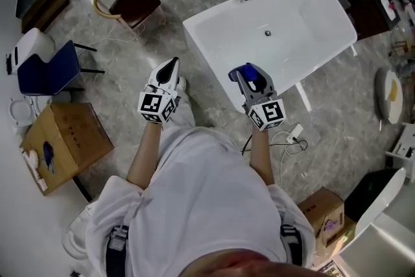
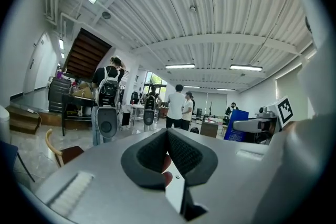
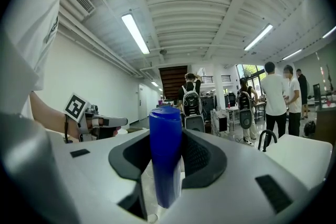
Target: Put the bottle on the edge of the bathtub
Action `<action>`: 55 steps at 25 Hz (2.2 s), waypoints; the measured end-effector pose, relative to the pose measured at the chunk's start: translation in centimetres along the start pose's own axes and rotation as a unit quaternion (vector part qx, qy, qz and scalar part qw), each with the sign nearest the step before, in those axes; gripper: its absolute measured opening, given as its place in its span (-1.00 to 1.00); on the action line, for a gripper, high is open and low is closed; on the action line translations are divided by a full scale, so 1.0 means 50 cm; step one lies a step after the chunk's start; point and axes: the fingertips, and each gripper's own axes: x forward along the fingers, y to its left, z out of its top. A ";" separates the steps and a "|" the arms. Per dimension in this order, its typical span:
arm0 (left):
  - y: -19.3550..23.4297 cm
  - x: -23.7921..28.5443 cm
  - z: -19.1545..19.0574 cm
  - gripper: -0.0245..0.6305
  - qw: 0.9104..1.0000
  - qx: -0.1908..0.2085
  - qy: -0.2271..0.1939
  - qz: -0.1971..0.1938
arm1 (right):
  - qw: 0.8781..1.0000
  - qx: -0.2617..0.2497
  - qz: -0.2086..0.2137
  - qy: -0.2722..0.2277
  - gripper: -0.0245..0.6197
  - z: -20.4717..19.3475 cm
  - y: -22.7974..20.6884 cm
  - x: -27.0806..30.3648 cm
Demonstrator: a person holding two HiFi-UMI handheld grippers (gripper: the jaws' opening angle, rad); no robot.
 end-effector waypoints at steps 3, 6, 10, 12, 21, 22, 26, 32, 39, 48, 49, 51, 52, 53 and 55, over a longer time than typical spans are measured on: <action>0.088 0.072 0.016 -0.93 1.000 0.002 0.000 -0.015 | 1.000 0.007 -0.015 0.008 -0.46 0.004 -0.024 0.099; 0.169 0.153 0.036 -0.93 0.999 0.005 0.005 -0.037 | 0.999 0.017 -0.037 0.018 -0.46 0.009 -0.058 0.198; 0.254 0.248 0.055 -0.93 0.997 -0.008 0.013 -0.080 | 0.997 0.026 -0.068 0.028 -0.46 0.014 -0.097 0.311; 0.282 0.288 0.065 -0.93 0.995 -0.010 0.016 -0.101 | 0.996 0.030 -0.081 0.033 -0.46 0.016 -0.117 0.356; 0.364 0.451 0.071 -0.93 0.990 0.021 0.022 -0.135 | 0.991 0.036 -0.118 0.047 -0.46 -0.004 -0.238 0.517; 0.371 0.468 0.066 -0.93 0.990 0.024 0.026 -0.135 | 0.991 0.036 -0.119 0.047 -0.46 -0.010 -0.254 0.531; 0.398 0.541 0.044 -0.93 0.989 0.015 0.044 -0.137 | 0.991 0.037 -0.119 0.040 -0.46 -0.049 -0.333 0.595; 0.422 0.643 -0.006 -0.93 0.988 0.032 0.060 -0.137 | 0.992 0.032 -0.113 0.046 -0.46 -0.170 -0.479 0.699; 0.452 0.735 -0.081 -0.93 0.991 0.074 0.061 -0.096 | 0.992 0.035 -0.107 0.060 -0.46 -0.370 -0.604 0.800; 0.462 0.808 -0.208 -0.93 0.991 0.041 0.092 -0.086 | 0.992 0.020 -0.103 0.073 -0.46 -0.579 -0.709 0.898; 0.462 0.816 -0.222 -0.93 0.991 0.040 0.094 -0.086 | 0.992 0.016 -0.099 0.073 -0.46 -0.594 -0.717 0.909; 0.463 0.828 -0.247 -0.93 0.991 0.040 0.100 -0.085 | 0.993 0.008 -0.093 0.073 -0.46 -0.617 -0.728 0.925; 0.464 0.831 -0.258 -0.93 0.990 0.041 0.105 -0.083 | 0.993 0.003 -0.091 0.073 -0.46 -0.624 -0.732 0.931; 0.466 0.835 -0.267 -0.93 0.990 0.041 0.109 -0.082 | 0.993 0.000 -0.091 0.072 -0.46 -0.630 -0.735 0.935; 0.470 0.843 -0.278 -0.93 0.990 0.042 0.113 -0.078 | 0.993 -0.007 -0.090 0.070 -0.46 -0.639 -0.740 0.943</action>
